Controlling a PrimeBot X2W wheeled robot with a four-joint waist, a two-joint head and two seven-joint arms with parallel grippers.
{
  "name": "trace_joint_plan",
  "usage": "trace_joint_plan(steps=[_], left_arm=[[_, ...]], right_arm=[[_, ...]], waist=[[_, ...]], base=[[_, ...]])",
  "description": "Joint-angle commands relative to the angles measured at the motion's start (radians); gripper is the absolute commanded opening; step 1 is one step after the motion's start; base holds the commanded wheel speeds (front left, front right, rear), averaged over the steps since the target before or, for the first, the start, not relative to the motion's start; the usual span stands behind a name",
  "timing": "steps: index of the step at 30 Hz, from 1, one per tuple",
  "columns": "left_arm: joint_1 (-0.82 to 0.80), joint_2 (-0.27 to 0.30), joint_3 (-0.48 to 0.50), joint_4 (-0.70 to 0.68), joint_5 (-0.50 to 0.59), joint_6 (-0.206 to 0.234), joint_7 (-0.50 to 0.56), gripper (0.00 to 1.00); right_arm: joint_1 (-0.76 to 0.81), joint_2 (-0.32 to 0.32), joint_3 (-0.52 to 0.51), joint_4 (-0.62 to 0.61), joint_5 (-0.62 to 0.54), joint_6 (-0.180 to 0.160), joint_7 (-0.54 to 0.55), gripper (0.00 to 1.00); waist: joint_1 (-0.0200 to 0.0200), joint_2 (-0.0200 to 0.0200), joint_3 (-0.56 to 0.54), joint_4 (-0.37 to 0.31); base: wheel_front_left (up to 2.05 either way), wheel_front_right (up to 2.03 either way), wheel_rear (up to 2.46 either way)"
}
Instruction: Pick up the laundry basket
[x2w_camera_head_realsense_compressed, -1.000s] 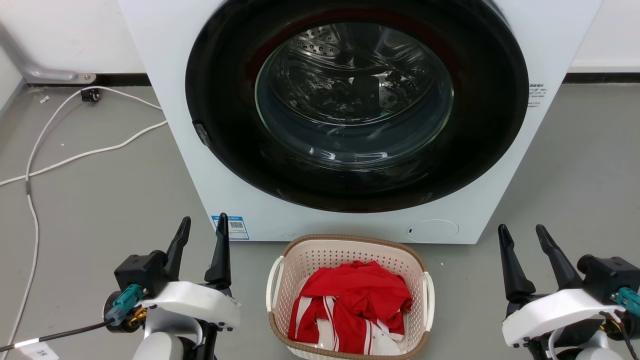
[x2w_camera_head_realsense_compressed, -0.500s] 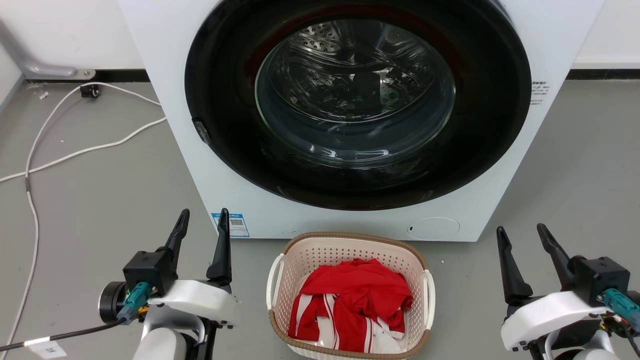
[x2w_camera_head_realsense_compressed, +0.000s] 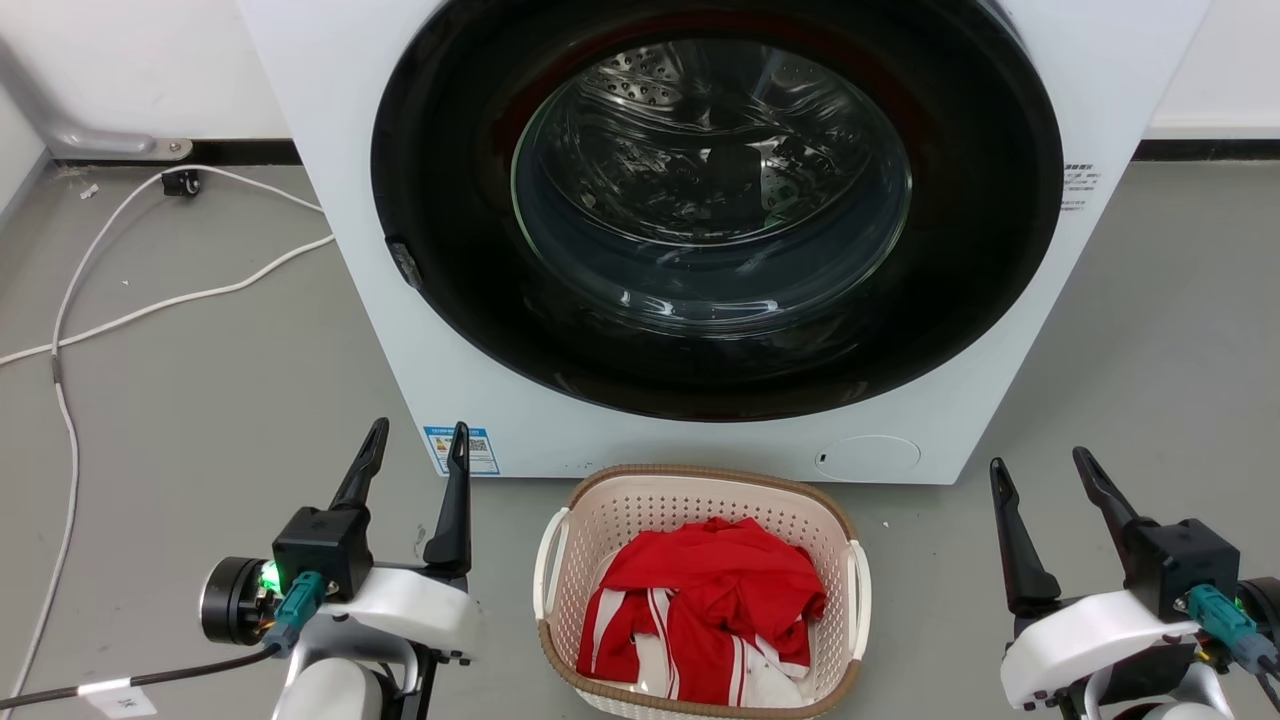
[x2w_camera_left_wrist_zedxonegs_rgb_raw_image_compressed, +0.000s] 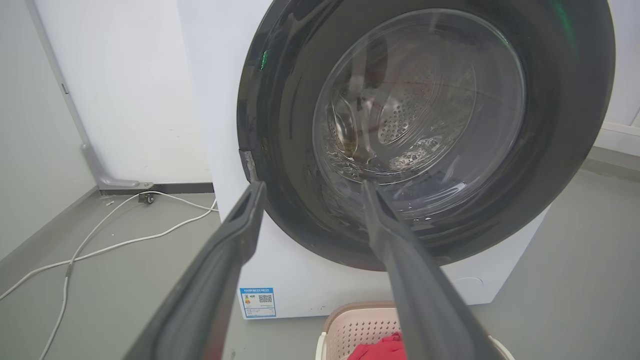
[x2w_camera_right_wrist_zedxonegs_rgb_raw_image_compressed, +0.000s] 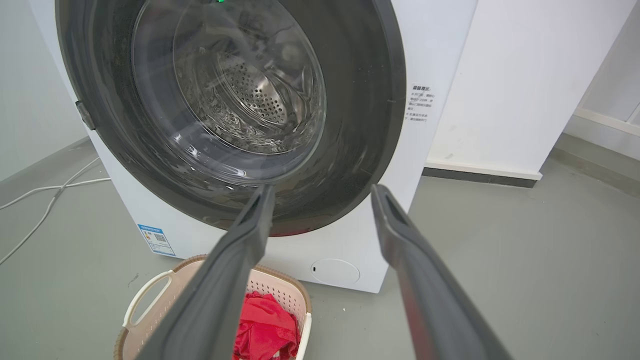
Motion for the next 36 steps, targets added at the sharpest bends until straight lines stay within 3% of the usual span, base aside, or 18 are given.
trace_joint_plan(steps=[1,12,36], left_arm=[[-0.011,0.004,-0.002,-0.001,0.018,0.003,-0.008,1.00],[-0.013,0.000,0.000,0.015,0.073,0.003,-0.027,1.00],[-0.027,-0.008,0.014,0.030,0.066,-0.006,-0.024,1.00]], right_arm=[[0.013,0.002,-0.001,-0.005,-0.019,0.000,-0.007,1.00],[0.016,0.002,-0.009,-0.006,-0.065,0.000,-0.029,1.00],[-0.002,0.002,-0.025,0.018,-0.017,0.000,-0.040,1.00]], waist=[[0.0000,0.0000,0.000,0.000],[0.0000,0.0000,0.001,0.005],[0.0000,0.0000,0.018,0.016]], base=[[0.00,0.00,0.00],[0.00,0.00,0.00],[0.00,0.00,0.00]])
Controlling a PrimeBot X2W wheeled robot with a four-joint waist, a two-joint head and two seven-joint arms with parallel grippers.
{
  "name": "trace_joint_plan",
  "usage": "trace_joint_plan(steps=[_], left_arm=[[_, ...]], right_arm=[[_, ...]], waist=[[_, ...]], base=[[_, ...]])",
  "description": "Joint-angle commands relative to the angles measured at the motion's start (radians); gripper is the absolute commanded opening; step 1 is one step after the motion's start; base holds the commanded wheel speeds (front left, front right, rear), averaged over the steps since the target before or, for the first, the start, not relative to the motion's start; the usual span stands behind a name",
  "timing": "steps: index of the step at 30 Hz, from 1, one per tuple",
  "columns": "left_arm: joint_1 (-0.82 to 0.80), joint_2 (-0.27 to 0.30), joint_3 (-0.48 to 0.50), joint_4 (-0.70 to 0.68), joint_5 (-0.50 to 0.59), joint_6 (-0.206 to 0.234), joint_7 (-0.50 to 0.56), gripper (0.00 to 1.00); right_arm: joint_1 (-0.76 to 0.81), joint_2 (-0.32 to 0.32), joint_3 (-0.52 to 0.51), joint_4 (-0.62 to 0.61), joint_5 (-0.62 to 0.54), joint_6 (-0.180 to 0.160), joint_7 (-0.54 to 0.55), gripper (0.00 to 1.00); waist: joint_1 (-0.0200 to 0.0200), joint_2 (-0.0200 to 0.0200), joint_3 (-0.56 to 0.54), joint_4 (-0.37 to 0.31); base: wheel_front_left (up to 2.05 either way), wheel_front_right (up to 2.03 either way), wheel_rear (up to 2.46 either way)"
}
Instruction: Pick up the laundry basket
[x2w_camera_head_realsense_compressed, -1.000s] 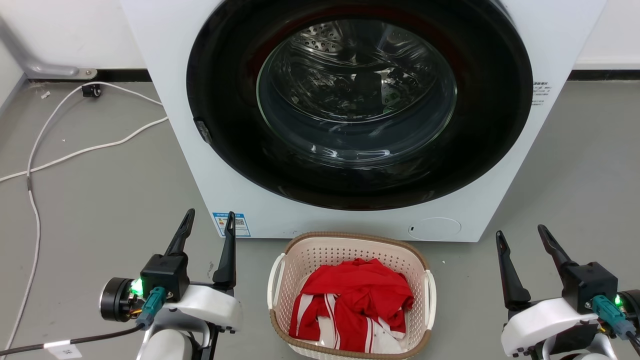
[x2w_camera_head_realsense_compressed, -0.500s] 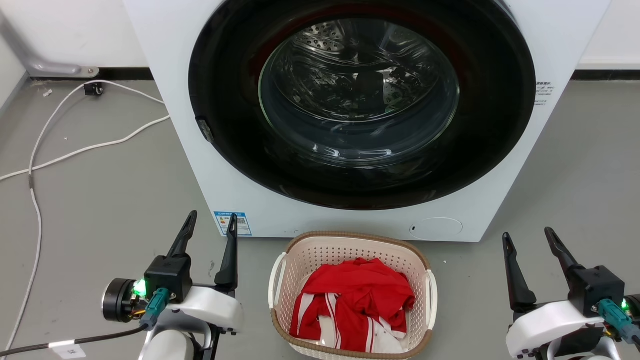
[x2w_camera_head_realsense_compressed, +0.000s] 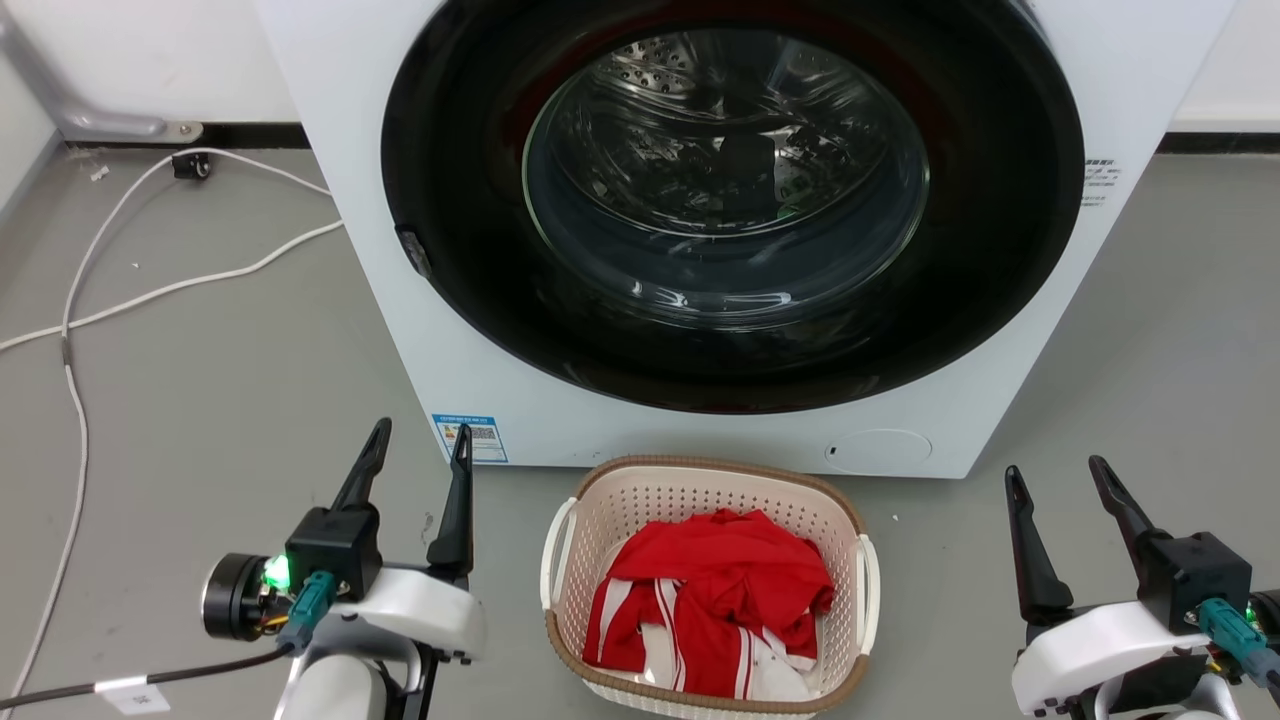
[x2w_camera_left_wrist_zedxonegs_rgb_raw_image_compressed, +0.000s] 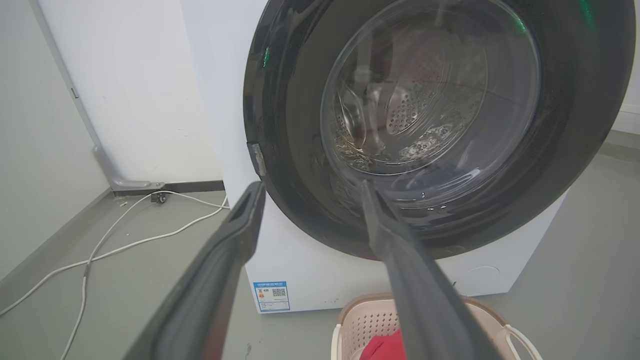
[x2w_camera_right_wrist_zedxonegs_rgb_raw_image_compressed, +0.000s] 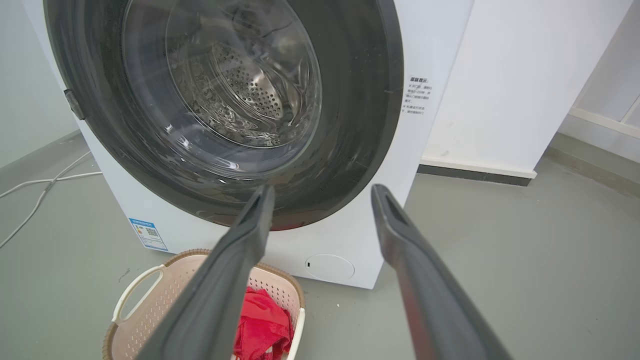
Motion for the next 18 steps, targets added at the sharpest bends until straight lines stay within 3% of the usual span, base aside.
trace_joint_plan(steps=[1,18], left_arm=[[-0.023,0.001,0.004,-0.001,0.006,-0.002,-0.003,1.00],[-0.279,0.016,0.018,0.180,-0.042,-0.042,-0.003,1.00]], right_arm=[[-0.019,0.002,0.000,0.002,0.008,-0.001,0.000,1.00],[-0.237,0.002,0.012,0.140,0.034,-0.001,0.042,1.00]], waist=[[0.0000,0.0000,0.011,0.000],[0.0000,0.0000,0.294,-0.026]], base=[[0.00,0.00,0.00],[0.00,0.00,0.00]])
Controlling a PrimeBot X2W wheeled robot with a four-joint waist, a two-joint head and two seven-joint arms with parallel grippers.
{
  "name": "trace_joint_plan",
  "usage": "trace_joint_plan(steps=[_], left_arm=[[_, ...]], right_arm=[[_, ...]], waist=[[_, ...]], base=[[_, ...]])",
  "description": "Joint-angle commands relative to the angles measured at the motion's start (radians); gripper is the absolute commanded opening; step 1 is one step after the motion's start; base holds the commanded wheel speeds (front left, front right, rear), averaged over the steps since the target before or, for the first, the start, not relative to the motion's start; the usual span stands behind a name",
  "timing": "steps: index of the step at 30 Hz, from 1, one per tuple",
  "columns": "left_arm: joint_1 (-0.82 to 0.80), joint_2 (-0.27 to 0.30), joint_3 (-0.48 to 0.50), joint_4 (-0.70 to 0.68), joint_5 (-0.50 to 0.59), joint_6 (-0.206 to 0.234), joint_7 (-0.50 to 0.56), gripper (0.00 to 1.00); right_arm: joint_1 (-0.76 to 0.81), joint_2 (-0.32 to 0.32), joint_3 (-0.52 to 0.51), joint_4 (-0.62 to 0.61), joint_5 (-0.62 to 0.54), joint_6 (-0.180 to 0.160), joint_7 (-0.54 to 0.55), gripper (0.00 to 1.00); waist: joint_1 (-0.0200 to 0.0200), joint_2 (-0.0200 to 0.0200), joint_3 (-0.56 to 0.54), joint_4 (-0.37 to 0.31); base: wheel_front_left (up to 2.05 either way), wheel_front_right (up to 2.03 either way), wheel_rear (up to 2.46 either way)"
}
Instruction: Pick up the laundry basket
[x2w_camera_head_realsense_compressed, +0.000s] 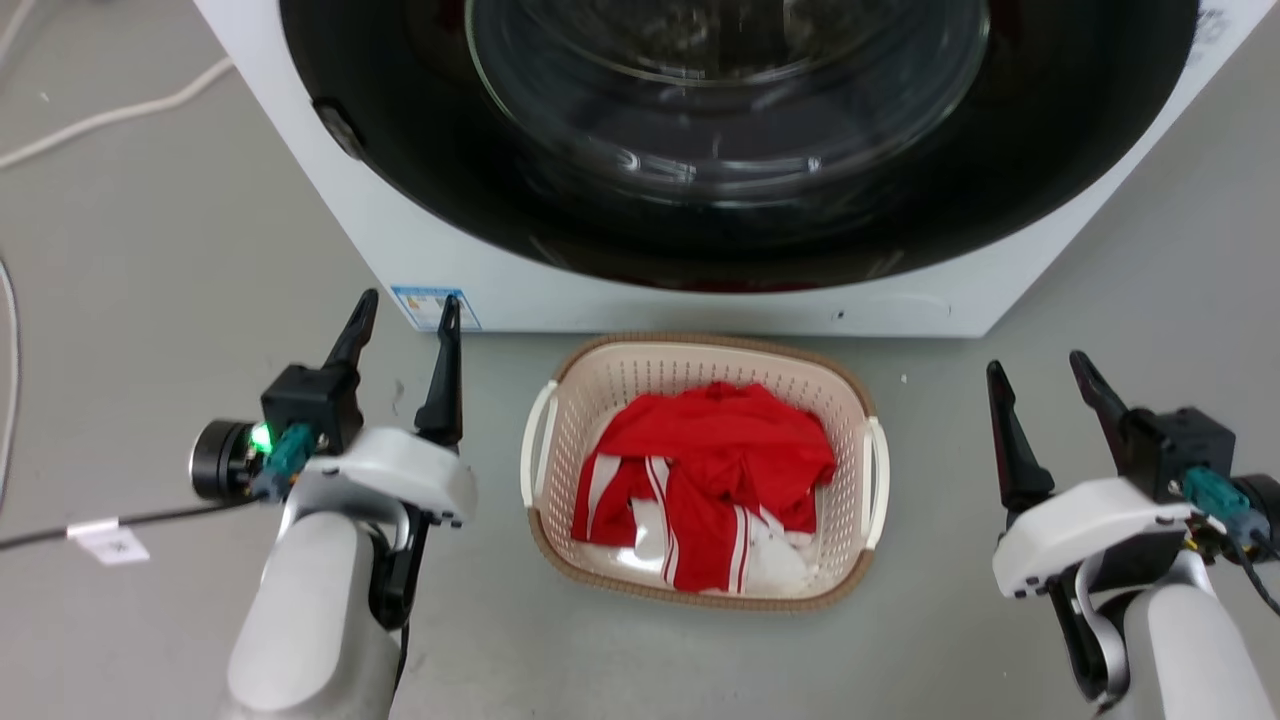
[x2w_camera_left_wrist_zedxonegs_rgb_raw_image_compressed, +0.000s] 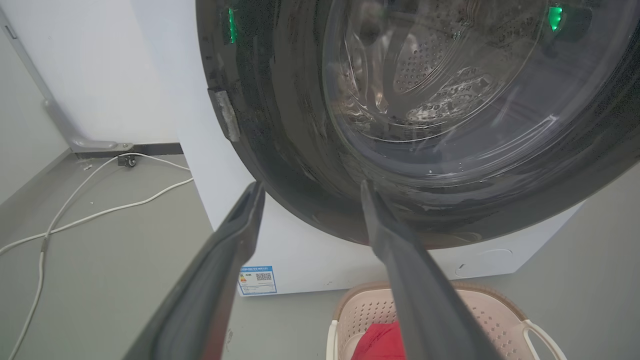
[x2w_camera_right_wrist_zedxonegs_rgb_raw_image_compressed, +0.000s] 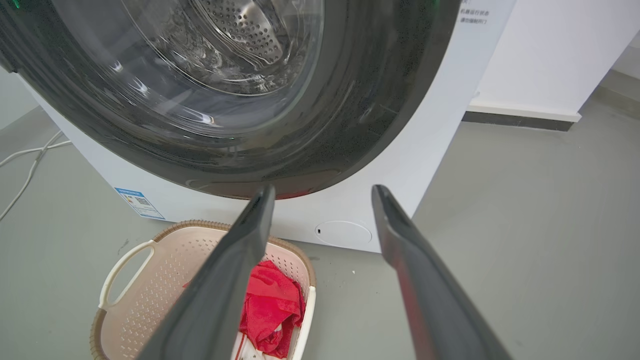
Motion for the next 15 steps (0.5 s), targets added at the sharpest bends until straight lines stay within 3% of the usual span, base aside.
trace_joint_plan(steps=[1,15], left_arm=[[-0.034,0.004,-0.005,0.027,-0.010,-0.008,-0.003,1.00],[-0.342,0.049,-0.130,0.409,-0.136,-0.041,0.060,1.00]], right_arm=[[-0.035,0.002,0.003,0.020,-0.002,-0.001,0.002,1.00],[-0.290,0.002,0.056,0.301,0.079,-0.001,0.042,1.00]], waist=[[-0.0001,0.0000,0.073,-0.012],[-0.0001,0.0000,0.309,-0.049]], base=[[0.00,0.00,0.00],[0.00,0.00,0.00]])
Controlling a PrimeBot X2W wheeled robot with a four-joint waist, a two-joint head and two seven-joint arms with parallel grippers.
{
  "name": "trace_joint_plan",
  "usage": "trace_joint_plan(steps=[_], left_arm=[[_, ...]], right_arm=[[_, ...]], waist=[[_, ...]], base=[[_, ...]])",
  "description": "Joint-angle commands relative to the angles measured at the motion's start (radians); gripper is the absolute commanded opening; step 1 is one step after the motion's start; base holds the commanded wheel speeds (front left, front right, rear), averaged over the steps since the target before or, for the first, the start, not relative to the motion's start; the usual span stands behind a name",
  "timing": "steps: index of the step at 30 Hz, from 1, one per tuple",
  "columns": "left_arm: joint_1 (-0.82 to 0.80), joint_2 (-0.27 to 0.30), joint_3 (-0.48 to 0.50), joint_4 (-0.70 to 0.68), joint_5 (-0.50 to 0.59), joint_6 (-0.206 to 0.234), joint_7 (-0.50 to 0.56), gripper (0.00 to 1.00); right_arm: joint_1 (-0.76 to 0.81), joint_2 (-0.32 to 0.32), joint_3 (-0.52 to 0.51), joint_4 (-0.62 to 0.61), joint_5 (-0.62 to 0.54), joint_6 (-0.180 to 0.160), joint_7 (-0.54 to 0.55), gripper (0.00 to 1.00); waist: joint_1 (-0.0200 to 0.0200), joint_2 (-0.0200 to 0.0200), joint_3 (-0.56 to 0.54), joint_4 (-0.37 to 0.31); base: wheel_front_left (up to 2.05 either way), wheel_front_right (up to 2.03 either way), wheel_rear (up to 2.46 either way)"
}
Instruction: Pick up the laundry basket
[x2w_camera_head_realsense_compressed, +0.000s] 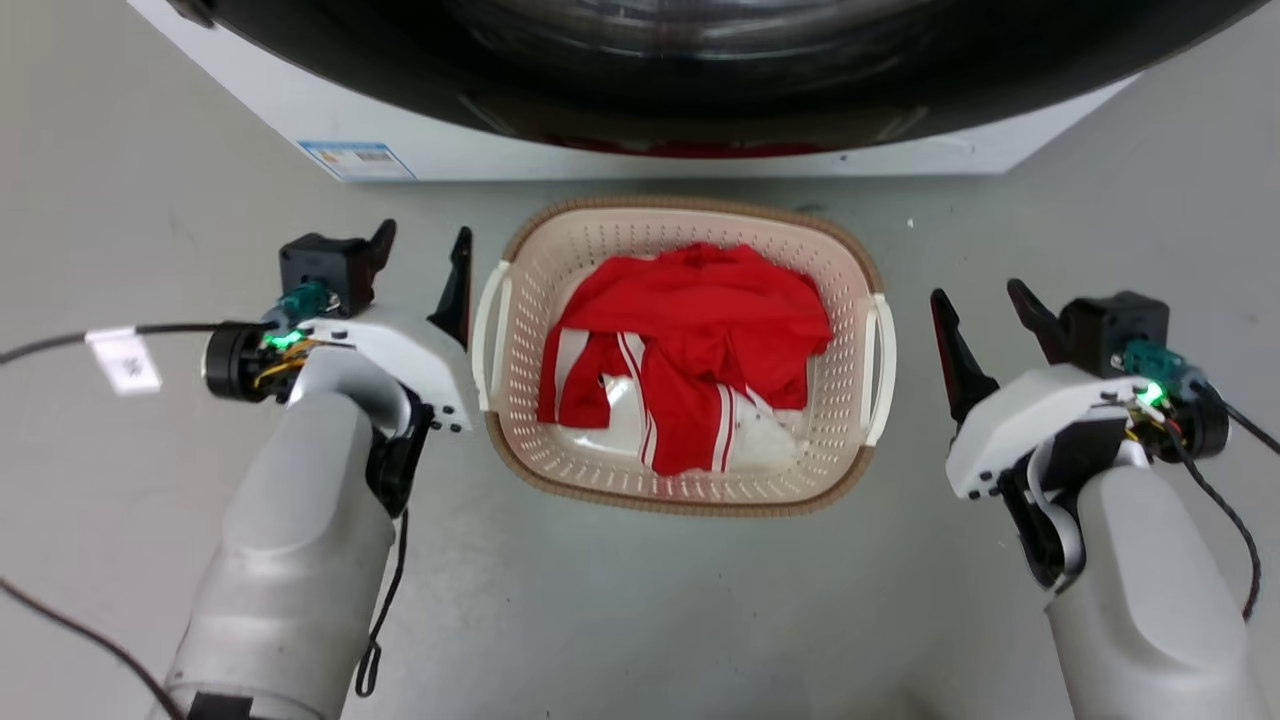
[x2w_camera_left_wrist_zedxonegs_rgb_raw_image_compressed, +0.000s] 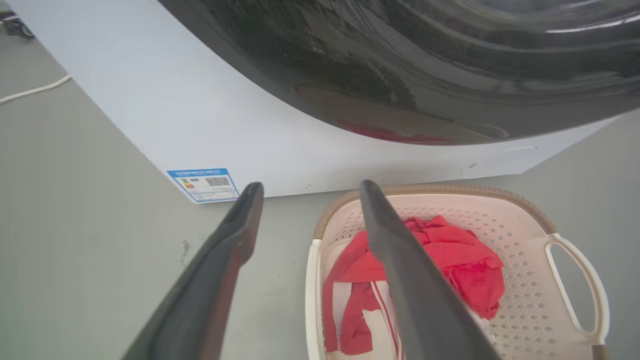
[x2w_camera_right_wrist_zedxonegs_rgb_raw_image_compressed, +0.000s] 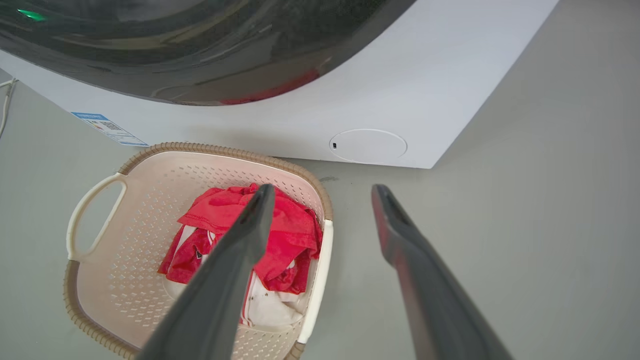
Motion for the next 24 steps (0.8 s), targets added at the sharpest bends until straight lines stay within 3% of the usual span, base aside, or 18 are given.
trace_joint_plan(steps=[1,15,24], left_arm=[[-0.031,0.005,-0.030,0.033,-0.026,-0.001,0.014,1.00],[-0.178,0.096,-0.243,0.204,-0.254,-0.001,0.164,1.00],[-0.274,0.137,-0.328,0.258,-0.343,-0.001,0.212,1.00]], right_arm=[[-0.040,0.002,0.007,0.035,0.010,-0.001,0.000,1.00],[-0.265,0.002,0.106,0.377,0.128,-0.001,0.015,1.00],[-0.426,0.002,0.216,0.586,0.223,-0.001,0.037,1.00]], waist=[[-0.0002,0.0000,0.052,-0.015],[-0.0002,0.0000,0.182,-0.062],[-0.0002,0.0000,0.272,-0.068]], base=[[0.00,0.00,0.00],[0.00,0.00,0.00],[0.00,0.00,0.00]])
